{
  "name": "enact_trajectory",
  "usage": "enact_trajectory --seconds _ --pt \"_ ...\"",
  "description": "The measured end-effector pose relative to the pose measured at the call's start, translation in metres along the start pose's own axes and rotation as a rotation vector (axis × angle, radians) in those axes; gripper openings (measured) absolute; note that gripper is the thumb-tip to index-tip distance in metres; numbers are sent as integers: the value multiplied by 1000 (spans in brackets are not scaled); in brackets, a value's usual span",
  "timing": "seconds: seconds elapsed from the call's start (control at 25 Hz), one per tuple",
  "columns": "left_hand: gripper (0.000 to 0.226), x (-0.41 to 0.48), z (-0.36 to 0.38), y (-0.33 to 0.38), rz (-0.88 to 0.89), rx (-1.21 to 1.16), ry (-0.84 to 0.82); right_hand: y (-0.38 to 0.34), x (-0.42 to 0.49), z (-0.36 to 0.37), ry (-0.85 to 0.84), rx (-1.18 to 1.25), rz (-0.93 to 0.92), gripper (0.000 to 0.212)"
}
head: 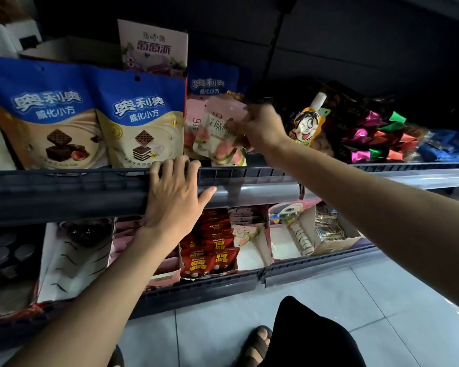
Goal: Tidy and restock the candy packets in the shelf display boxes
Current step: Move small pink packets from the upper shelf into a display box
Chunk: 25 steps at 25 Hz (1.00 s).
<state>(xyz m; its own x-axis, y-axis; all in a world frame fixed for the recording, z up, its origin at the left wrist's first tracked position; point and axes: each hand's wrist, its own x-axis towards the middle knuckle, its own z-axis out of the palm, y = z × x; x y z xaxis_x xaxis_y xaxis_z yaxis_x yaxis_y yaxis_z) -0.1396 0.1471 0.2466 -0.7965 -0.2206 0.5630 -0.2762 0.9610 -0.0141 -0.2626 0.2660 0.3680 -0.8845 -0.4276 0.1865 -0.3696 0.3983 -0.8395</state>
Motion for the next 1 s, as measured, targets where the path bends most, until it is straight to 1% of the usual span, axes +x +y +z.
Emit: enact_trajectory --seconds 0.08,0.16,0.2,0.28,0.4,0.44,0.52,0.64,0.72,0.8,1.0 --pt "56 0 0 0 -2 5 8 -9 -20 -22 34 101 -93 10" --pt "56 1 -2 3 -13 18 5 -3 -46 -45 61 185 -158 14" --pt "57 1 -2 4 -20 27 1 8 -60 -54 63 216 -161 14" --pt "57 2 -1 6 -30 37 7 46 -91 -65 44 228 -102 18" --pt "58 3 3 5 -24 23 46 127 -125 -58 -5 107 50 28" --pt "58 3 4 5 -26 24 52 158 -130 -49 -24 74 100 25" --pt "59 3 7 5 -34 38 55 218 -130 -29 -46 26 200 11" --pt "59 2 13 7 -53 65 73 283 -116 3 -50 -55 292 11" --pt "59 2 14 6 -60 72 93 308 -101 20 -34 -97 315 7" --pt "60 2 17 6 -66 79 92 327 -84 36 -48 -165 297 5" --pt "62 2 20 7 -71 98 87 356 -60 61 -127 -442 262 15"
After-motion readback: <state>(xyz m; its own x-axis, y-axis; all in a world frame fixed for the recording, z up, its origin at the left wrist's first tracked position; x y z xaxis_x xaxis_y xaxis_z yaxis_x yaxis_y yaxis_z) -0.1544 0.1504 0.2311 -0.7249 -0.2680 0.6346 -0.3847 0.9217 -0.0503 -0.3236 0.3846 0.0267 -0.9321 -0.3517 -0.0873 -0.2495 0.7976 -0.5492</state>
